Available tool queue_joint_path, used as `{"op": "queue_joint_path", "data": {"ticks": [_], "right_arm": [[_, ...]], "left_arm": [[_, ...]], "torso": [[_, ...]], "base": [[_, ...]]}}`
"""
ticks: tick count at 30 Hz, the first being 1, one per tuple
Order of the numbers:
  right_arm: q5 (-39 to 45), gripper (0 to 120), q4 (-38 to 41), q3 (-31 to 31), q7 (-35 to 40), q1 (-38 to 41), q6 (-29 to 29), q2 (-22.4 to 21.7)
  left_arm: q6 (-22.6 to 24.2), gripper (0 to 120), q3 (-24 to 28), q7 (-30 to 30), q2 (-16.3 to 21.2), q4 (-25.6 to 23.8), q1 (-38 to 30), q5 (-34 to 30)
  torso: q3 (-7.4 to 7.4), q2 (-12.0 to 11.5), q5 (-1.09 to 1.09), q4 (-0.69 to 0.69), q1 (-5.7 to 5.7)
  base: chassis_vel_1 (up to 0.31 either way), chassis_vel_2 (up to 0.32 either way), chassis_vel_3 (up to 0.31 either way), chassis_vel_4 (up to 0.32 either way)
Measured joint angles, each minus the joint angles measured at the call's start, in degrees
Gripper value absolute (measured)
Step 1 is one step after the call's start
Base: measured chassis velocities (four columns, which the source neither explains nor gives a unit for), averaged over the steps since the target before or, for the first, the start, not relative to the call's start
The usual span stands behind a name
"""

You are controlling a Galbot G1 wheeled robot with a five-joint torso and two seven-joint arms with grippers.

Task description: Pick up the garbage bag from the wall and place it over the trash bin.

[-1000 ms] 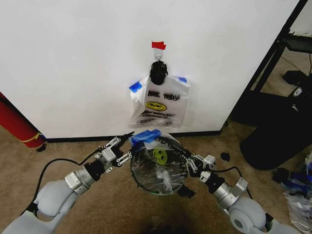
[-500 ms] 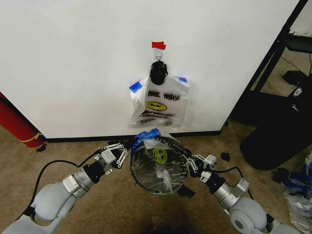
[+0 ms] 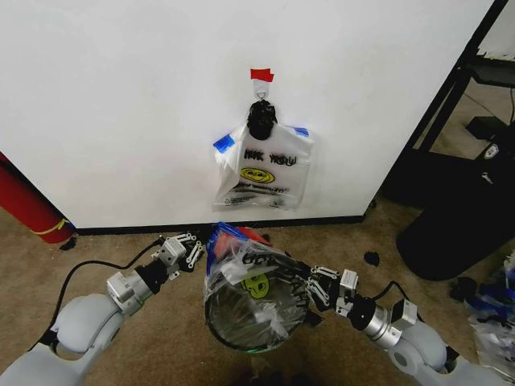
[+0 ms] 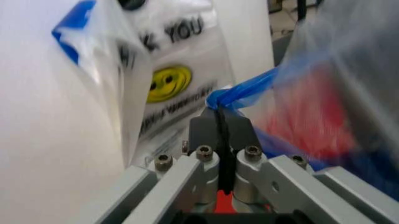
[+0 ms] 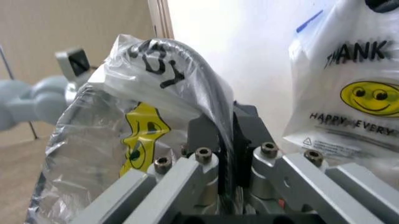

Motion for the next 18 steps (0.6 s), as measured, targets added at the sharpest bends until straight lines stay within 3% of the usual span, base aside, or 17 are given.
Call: {"op": "queue_joint_path", "data": {"ticks": [12,18], "right_arm": [[3.80,1,-1.47,-0.19,-1.43,0.83,0.15,0.39],[6.85,1,-1.93,-0.88,2.54,1.34,-0.20,1.13]], "left_arm": [[1.61,0,0.80,-9.82,-1.25,2.13,-0.25,2.19],[-3.43,15,0.61,-6.34,-1.21,2.13,1.00,-5.19]], "torso": [[0.00,0.00,0.00,0.00,0.00],[0.00,0.00,0.00,0.01,0.00]], "base": [[0.000,0.000,0.000,0.000],[0.000,0.000,0.000,0.000]]}}
